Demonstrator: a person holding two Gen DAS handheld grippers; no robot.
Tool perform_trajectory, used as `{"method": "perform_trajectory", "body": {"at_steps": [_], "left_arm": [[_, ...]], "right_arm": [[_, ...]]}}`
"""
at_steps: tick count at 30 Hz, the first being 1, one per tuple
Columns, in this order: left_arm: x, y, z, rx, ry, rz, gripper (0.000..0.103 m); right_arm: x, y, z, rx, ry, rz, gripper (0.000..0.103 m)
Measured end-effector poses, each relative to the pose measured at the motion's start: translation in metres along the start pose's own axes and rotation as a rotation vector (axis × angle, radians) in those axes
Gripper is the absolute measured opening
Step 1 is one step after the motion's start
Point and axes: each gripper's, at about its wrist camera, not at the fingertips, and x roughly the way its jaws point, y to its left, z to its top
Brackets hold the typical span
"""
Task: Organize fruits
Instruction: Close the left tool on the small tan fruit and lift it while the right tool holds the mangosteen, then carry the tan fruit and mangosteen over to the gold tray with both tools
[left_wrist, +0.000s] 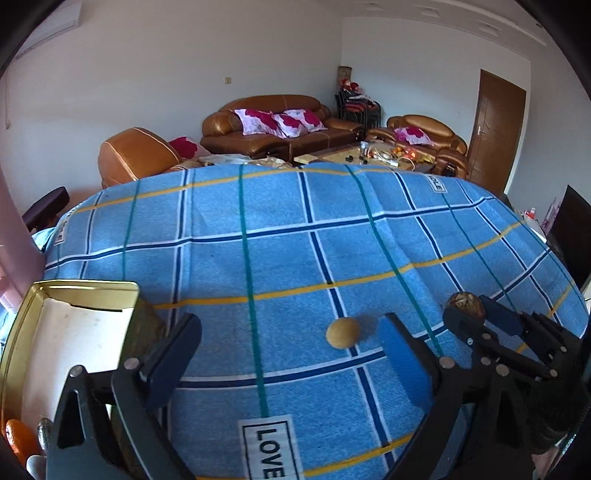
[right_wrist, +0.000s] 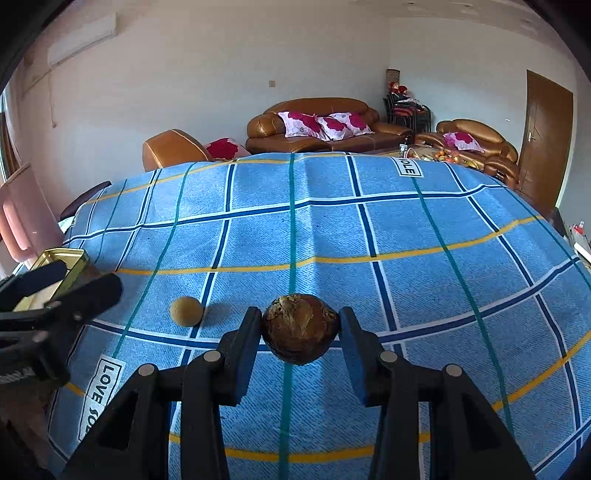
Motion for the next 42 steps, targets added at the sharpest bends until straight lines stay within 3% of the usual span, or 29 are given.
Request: {"method": "perform_trajectory", "body": {"at_steps": [5,14,18,21,29,42], "left_arm": [[0.029,-0.009,0.001,-0.001,0.079,-0.053,0.081],[0.058,-0.015,-0.009,0.024,0.169,-0.083,0.055],[0.058,-0.013,-0.009,0.02,0.163,-0.104,0.045],[0.056,-0.014,-0.009,0.026,0.16,-0.125,0.028],[0.046,-0.004,-0.013,0.0,0.137,-0.167,0.028],[0.01,0.0,-0.019,0.021,0.005,-0.129,0.028]], "right_arm": [[0.0,0.0,0.002,0.01,-0.01,0.017,0.045],[-0.001,0.0,0.001,0.004,-0.024,0.017,0.045],[-0.002,-0.001,-0.001,0.001,-0.027,0.016,0.045],[-0.002,0.0,-0.001,-0.004,-0.031,0.015,0.045],[-0.009,0.004,-0.002,-0.024,-0.067,0.017,0.045],[-0.024,0.012,-0.005,-0.067,-0.137,0.015,0.045]]}}
